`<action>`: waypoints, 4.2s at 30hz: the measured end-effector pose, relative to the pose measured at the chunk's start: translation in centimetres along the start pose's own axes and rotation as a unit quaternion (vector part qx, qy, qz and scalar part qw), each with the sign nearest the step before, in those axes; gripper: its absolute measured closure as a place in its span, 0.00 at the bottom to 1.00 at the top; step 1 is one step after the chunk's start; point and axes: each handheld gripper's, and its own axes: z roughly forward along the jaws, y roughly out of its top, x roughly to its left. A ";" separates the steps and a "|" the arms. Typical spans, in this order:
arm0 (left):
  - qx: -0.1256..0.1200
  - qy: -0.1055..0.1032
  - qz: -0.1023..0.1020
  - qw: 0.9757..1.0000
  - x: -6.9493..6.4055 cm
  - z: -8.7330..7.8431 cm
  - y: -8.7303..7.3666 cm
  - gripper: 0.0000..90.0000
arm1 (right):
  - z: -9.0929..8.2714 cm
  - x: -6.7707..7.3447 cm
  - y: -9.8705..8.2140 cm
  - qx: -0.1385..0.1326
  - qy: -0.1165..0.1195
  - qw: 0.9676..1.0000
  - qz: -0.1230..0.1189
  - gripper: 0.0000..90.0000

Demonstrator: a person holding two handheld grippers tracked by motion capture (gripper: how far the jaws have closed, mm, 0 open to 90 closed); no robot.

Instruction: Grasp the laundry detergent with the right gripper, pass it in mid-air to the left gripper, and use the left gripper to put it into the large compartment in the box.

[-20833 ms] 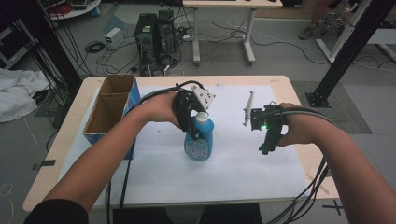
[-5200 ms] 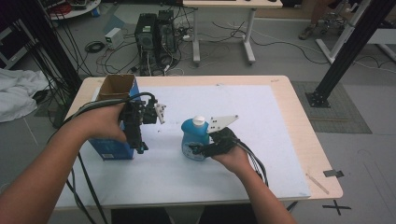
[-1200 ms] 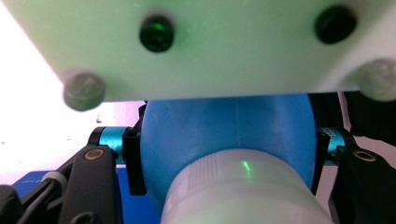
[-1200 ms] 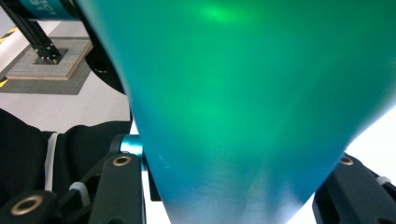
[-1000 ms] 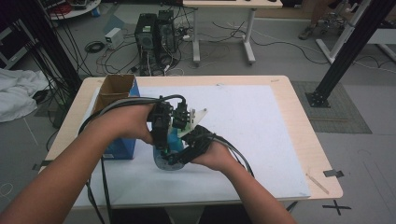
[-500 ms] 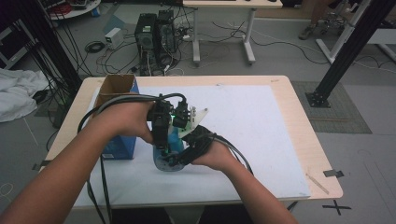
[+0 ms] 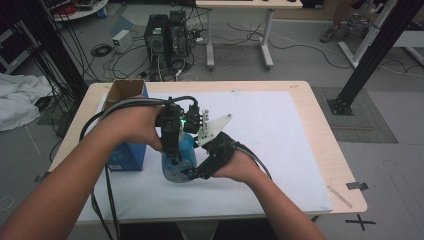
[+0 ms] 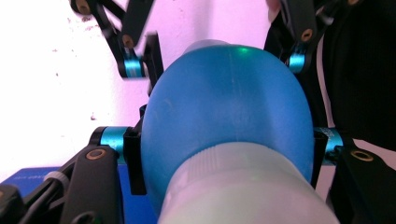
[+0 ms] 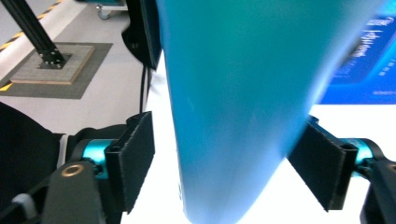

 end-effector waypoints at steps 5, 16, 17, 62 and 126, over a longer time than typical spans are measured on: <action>-0.008 0.005 -0.013 1.000 0.2 -0.6 -0.4 0.43 | -1.0 -0.1 -0.2 0.015 -0.011 1.000 -0.003 0.26; -0.002 0.009 -0.030 1.000 0.8 -1.5 -0.9 0.43 | -3.4 -0.5 -0.2 0.023 -0.034 0.999 0.004 0.25; -0.004 0.009 -0.036 0.999 0.9 -1.9 -1.1 0.43 | -3.6 -0.6 -0.3 0.024 -0.036 0.999 0.005 0.25; -0.040 0.023 -0.311 0.949 5.5 -11.5 -11.6 0.43 | -8.3 -1.9 -1.5 0.110 -0.091 0.989 0.026 0.13; 0.003 0.012 -0.356 0.935 11.2 2.2 -18.4 0.43 | -6.8 -2.0 -1.9 0.147 -0.086 0.985 0.035 0.13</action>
